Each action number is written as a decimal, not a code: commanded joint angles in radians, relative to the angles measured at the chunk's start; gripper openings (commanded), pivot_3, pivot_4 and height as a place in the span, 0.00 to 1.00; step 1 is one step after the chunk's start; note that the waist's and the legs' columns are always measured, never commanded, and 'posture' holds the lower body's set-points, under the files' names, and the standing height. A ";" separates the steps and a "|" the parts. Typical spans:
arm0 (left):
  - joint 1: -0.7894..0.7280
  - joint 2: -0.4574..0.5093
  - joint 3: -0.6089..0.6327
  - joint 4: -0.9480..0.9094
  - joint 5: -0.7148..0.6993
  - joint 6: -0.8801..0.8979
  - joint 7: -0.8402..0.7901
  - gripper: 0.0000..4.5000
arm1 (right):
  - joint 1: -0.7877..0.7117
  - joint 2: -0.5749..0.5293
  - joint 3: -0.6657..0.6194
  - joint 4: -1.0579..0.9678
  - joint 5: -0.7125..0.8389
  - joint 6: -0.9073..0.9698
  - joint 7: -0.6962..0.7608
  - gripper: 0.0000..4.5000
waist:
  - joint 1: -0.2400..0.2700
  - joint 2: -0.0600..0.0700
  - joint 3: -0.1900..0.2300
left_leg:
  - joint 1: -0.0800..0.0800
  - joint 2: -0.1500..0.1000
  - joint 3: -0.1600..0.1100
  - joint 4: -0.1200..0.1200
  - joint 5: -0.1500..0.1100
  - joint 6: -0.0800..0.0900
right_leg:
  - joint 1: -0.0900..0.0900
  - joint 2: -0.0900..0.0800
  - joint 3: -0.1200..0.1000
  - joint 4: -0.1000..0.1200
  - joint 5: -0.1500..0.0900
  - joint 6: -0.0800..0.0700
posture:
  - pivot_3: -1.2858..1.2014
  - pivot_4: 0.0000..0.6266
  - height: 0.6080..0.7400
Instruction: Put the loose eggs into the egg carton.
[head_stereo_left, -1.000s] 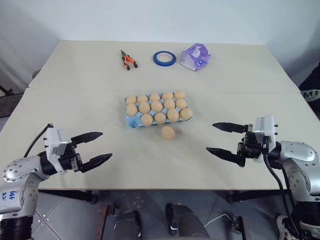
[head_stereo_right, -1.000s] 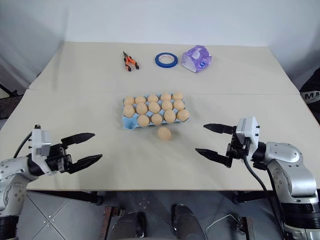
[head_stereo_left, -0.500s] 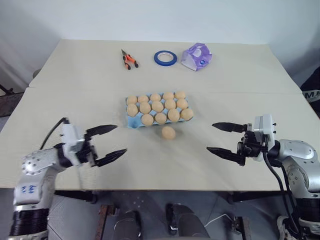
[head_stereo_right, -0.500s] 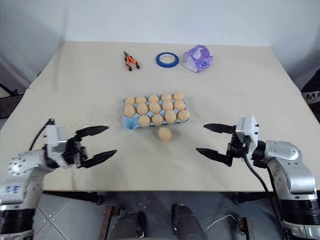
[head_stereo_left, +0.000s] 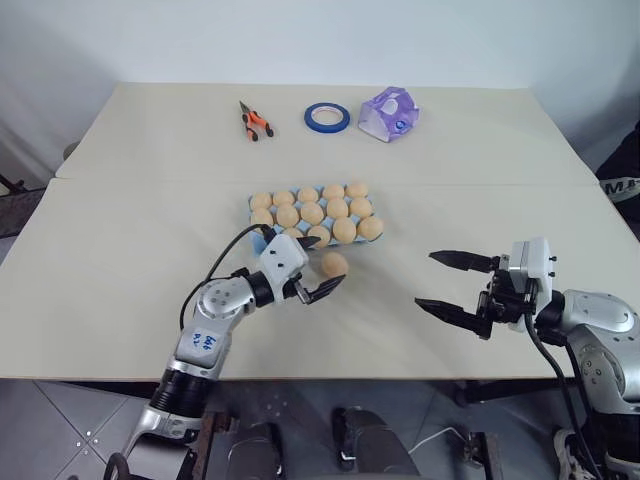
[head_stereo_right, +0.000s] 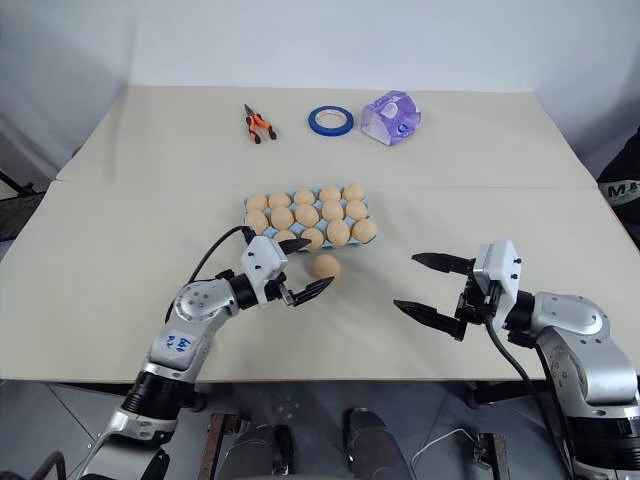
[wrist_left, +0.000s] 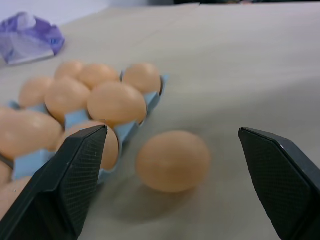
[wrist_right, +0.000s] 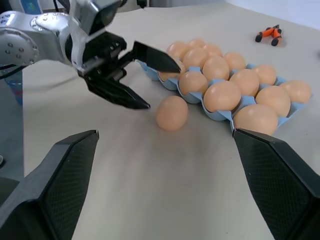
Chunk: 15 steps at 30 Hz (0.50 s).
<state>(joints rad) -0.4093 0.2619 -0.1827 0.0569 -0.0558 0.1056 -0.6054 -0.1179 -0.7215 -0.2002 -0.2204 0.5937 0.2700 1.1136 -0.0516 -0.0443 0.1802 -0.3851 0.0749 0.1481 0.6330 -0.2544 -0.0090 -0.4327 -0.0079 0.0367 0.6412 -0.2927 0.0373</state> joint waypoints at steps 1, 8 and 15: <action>-0.067 -0.037 -0.038 0.092 0.080 -0.071 0.070 1.00 | 0.007 -0.005 -0.027 -0.043 0.017 0.001 -0.016 1.00 | 0.003 0.000 0.000 | 0.000 0.000 0.000 0.000 0.000 0.000 | 0.000 0.000 0.000 0.000 0.000 0.000 | 0.52 0.24 1.00; -0.107 -0.078 -0.066 0.165 0.106 -0.091 0.075 1.00 | 0.016 -0.004 -0.029 -0.055 0.015 0.002 -0.036 1.00 | 0.005 0.000 0.000 | 0.000 -0.001 -0.001 0.000 0.000 0.001 | 0.002 -0.001 0.000 -0.002 0.001 0.002 | 0.52 0.24 1.00; -0.113 -0.085 -0.082 0.166 0.127 -0.038 0.077 1.00 | 0.022 -0.009 -0.028 -0.062 0.012 0.005 -0.046 1.00 | 0.015 0.000 0.000 | 0.000 -0.001 -0.001 0.000 0.000 0.001 | 0.002 -0.001 0.000 -0.002 0.001 0.002 | 0.52 0.24 1.00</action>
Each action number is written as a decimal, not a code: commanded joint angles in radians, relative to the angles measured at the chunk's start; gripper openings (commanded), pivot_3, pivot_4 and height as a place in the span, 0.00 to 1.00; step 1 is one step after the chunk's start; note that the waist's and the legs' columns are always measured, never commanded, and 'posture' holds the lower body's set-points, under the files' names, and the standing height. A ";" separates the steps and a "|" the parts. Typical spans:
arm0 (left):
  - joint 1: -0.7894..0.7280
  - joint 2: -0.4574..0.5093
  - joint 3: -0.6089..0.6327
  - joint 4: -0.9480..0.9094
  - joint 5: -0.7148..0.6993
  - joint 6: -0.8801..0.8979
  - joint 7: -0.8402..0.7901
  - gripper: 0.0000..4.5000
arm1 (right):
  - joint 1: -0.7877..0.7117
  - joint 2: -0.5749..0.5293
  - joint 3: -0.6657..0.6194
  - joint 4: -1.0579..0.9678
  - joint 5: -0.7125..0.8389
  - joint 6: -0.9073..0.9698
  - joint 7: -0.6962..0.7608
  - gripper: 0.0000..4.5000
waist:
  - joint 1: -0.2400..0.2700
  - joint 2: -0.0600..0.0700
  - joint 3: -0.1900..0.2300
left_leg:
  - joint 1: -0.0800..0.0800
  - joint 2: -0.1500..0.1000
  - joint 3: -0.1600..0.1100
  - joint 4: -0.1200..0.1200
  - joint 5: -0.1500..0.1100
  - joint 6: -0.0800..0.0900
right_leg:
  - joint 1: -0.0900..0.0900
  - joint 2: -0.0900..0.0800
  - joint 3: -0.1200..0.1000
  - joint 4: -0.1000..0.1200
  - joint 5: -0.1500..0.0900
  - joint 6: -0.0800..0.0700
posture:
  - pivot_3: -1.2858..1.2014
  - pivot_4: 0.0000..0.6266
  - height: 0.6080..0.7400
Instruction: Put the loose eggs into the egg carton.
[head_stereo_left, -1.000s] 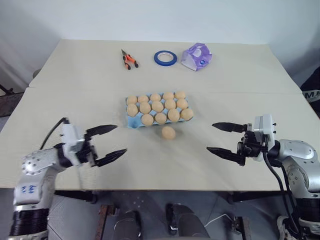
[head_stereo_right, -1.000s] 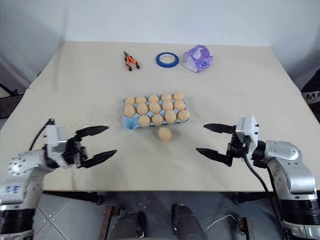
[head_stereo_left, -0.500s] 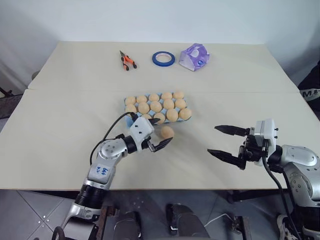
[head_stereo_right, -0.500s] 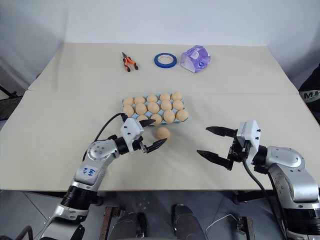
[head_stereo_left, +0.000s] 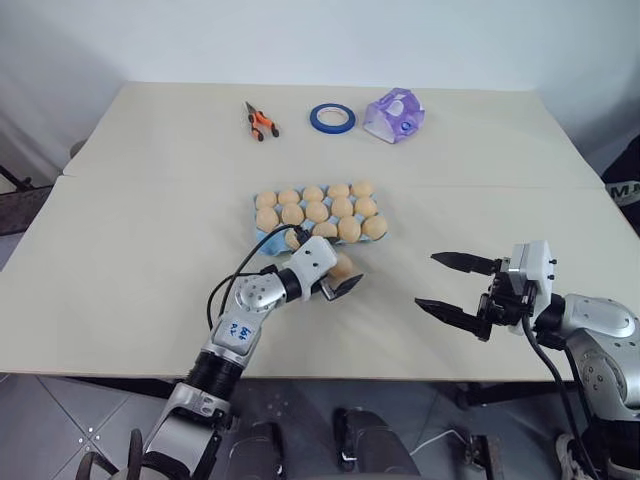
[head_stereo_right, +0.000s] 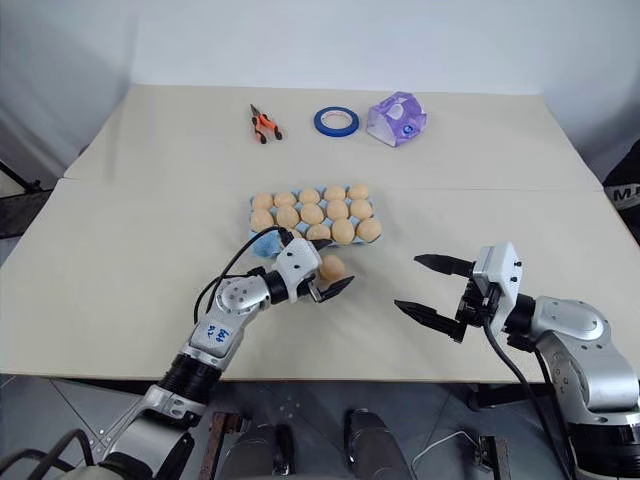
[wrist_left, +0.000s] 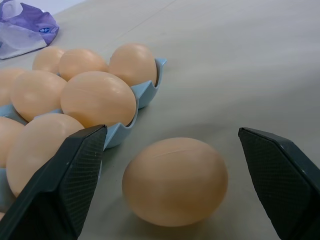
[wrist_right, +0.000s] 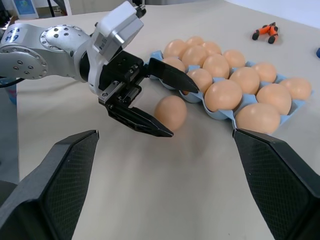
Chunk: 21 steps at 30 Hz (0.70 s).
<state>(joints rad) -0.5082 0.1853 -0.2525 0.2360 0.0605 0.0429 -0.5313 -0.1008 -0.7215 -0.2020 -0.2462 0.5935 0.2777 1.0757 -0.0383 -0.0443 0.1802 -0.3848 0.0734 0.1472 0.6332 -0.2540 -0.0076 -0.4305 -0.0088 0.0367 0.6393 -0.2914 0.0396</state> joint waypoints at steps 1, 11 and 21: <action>-0.013 -0.009 -0.014 -0.016 0.012 0.033 0.001 1.00 | 0.005 -0.008 -0.026 -0.036 0.011 -0.002 -0.009 1.00 | 0.004 0.000 0.000 | 0.000 0.000 0.000 0.000 0.000 0.000 | 0.000 0.000 0.000 0.000 0.000 0.000 | 0.52 0.24 1.00; 0.006 -0.008 -0.027 -0.088 -0.006 0.057 -0.049 1.00 | 0.000 -0.009 -0.025 -0.030 0.005 -0.003 -0.012 1.00 | 0.008 0.000 0.000 | 0.000 0.000 0.000 0.000 0.000 0.001 | 0.000 0.000 0.000 0.000 0.000 0.000 | 0.52 0.24 1.00; 0.015 -0.011 -0.037 -0.101 0.000 0.122 -0.047 0.91 | -0.004 -0.003 -0.019 -0.019 -0.005 -0.007 -0.014 1.00 | 0.008 0.000 0.000 | 0.000 0.000 0.000 0.000 0.000 0.000 | 0.000 0.000 0.000 0.000 0.000 0.000 | 0.52 0.24 1.00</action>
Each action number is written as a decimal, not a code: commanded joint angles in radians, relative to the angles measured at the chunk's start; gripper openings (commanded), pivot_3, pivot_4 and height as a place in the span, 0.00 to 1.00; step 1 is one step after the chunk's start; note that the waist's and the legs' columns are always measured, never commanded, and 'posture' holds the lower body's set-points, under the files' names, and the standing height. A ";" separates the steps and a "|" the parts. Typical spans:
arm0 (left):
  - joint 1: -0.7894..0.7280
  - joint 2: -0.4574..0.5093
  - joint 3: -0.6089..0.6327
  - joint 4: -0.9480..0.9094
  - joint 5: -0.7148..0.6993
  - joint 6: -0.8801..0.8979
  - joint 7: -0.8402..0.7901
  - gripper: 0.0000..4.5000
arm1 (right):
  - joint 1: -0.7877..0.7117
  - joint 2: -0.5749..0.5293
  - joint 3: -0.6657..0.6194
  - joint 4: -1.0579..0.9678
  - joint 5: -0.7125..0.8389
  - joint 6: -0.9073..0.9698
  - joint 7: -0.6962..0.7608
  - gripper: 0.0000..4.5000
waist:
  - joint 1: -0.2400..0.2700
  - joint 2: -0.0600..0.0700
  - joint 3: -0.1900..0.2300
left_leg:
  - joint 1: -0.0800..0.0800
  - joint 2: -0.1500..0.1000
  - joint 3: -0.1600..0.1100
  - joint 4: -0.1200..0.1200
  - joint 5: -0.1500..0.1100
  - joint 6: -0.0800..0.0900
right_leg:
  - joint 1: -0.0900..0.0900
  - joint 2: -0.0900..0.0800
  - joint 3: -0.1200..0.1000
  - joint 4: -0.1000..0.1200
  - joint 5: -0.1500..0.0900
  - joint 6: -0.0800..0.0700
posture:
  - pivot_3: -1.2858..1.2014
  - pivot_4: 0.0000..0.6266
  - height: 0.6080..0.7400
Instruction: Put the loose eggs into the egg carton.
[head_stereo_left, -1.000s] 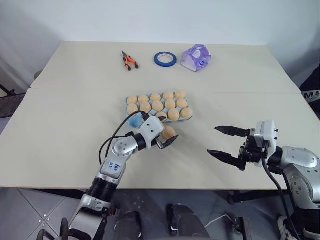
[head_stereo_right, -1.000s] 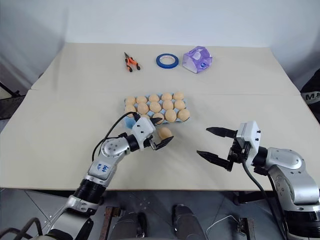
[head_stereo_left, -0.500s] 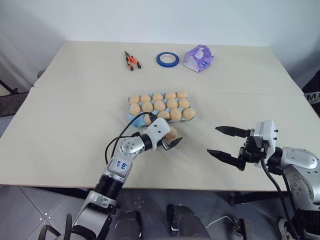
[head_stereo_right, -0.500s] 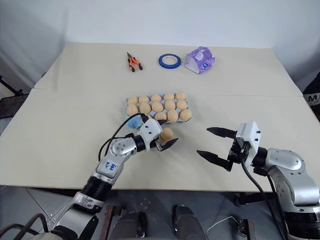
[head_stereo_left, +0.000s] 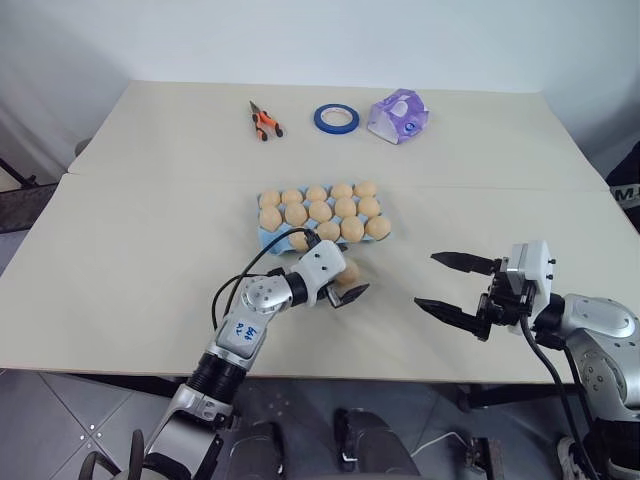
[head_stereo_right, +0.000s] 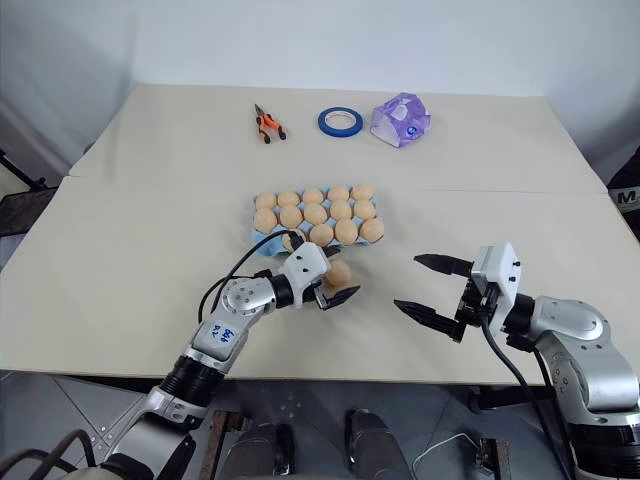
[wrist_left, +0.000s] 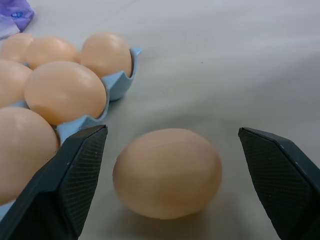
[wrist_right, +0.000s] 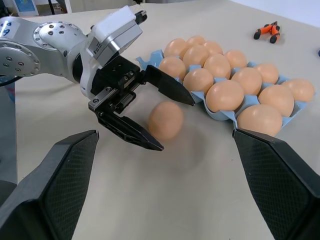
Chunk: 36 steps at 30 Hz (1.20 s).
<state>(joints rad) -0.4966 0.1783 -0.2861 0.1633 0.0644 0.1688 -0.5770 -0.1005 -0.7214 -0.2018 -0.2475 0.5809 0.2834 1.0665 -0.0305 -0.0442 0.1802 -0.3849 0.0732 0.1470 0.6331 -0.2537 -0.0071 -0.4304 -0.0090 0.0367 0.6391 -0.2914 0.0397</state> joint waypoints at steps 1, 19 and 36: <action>0.003 -0.004 -0.003 -0.026 -0.003 0.007 0.001 0.87 | -0.005 -0.003 -0.020 -0.017 0.007 -0.013 -0.005 1.00 | 0.000 0.000 0.000 | 0.000 0.000 0.000 0.000 0.000 0.000 | 0.000 0.000 0.000 0.000 0.000 0.000 | 0.52 0.24 1.00; 0.030 0.071 0.316 -0.195 -0.346 -0.007 -0.077 0.53 | 0.002 -0.006 -0.028 -0.007 0.006 -0.015 -0.001 1.00 | -0.001 0.000 0.000 | 0.000 0.001 0.000 0.000 0.000 0.000 | 0.000 0.000 0.000 0.000 0.000 0.000 | 0.52 0.24 1.00; -0.003 0.142 0.330 -0.087 -0.253 0.044 0.055 0.74 | -0.042 0.003 0.002 0.022 -0.003 -0.016 0.009 1.00 | 0.001 0.000 0.000 | 0.000 0.000 0.000 -0.001 -0.001 0.000 | 0.000 0.000 -0.001 -0.001 0.000 0.001 | 0.52 0.24 1.00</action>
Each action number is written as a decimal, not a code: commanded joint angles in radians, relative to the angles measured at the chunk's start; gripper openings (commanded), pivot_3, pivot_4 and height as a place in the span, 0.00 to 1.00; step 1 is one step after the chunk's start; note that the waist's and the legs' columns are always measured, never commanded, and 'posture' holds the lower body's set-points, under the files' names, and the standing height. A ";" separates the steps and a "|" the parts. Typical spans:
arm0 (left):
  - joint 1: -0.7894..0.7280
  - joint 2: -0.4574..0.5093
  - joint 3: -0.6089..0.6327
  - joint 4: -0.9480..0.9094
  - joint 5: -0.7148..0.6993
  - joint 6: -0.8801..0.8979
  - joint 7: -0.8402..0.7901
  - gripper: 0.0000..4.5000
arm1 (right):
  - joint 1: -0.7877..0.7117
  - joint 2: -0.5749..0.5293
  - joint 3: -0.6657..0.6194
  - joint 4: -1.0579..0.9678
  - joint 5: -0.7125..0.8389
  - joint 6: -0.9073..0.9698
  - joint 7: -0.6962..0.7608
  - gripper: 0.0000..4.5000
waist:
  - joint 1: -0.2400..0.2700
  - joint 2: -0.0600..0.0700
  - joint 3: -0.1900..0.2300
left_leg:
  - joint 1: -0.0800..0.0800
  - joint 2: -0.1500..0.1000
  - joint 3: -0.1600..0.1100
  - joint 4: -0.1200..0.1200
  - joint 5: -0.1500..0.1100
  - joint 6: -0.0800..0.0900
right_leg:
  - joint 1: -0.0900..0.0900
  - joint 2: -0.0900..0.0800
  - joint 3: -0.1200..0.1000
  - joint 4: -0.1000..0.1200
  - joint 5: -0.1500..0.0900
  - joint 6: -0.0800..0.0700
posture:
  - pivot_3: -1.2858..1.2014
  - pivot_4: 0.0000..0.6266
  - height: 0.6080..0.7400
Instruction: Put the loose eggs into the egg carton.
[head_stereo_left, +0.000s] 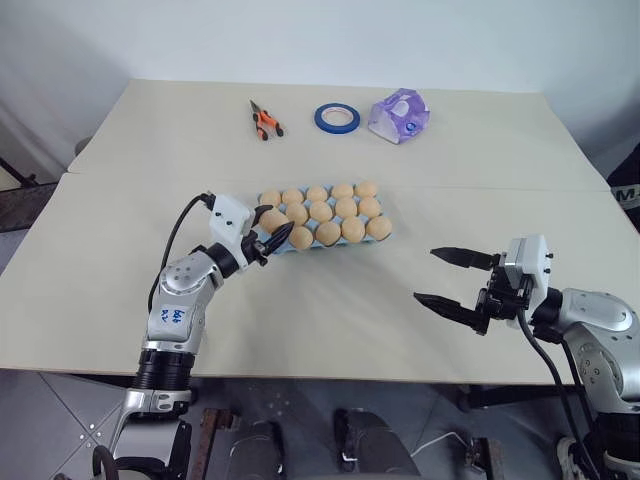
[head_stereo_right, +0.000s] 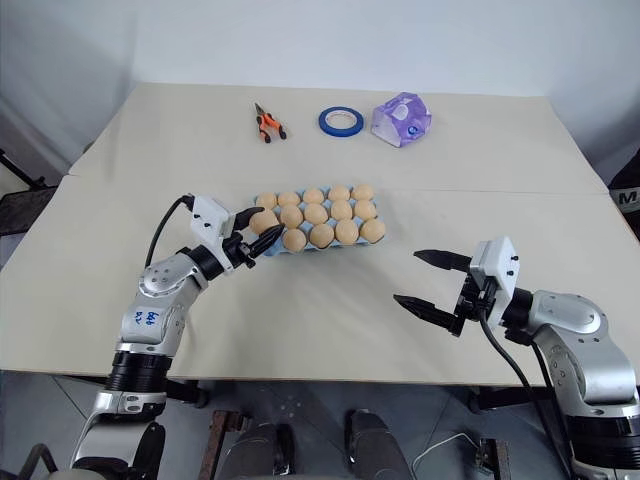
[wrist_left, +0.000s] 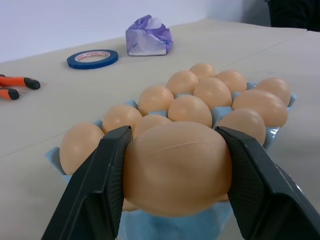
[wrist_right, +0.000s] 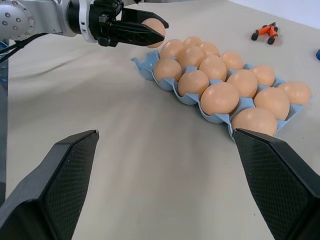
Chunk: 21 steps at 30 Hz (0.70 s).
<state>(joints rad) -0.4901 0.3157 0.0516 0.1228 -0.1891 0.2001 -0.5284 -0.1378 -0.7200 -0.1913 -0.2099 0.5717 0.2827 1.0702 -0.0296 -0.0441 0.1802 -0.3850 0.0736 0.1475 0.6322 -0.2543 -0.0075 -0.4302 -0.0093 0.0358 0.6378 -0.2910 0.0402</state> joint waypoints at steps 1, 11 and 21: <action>-0.009 0.006 -0.008 -0.051 -0.004 0.027 0.006 0.80 | -0.004 0.001 -0.010 -0.018 0.007 -0.013 0.004 1.00 | 0.000 0.000 0.000 | 0.000 0.000 0.000 0.000 0.000 0.000 | 0.000 0.000 0.000 0.000 0.000 0.000 | 0.52 0.24 1.00; 0.010 0.031 0.003 -0.096 -0.008 0.080 0.012 0.98 | -0.001 -0.004 -0.014 -0.020 0.010 -0.009 0.005 1.00 | 0.000 0.000 0.000 | 0.000 0.000 0.000 0.000 0.000 0.000 | 0.000 0.000 0.000 0.000 0.000 0.000 | 0.52 0.24 1.00; 0.149 0.290 0.182 -0.121 -0.243 0.067 -0.347 0.98 | -0.025 -0.010 -0.009 -0.002 0.008 -0.009 0.021 1.00 | -0.008 0.000 0.000 | 0.001 0.003 0.001 -0.001 -0.001 -0.002 | -0.001 0.001 -0.002 0.002 -0.003 -0.005 | 0.52 0.24 1.00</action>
<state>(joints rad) -0.3259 0.5659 0.1566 0.0139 -0.3677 0.2819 -0.8194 -0.1450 -0.7204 -0.1912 -0.2014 0.5716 0.2844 1.0794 -0.0375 -0.0441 0.1803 -0.3837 0.0769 0.1481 0.6315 -0.2547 -0.0100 -0.4314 -0.0087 0.0334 0.6400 -0.2941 0.0347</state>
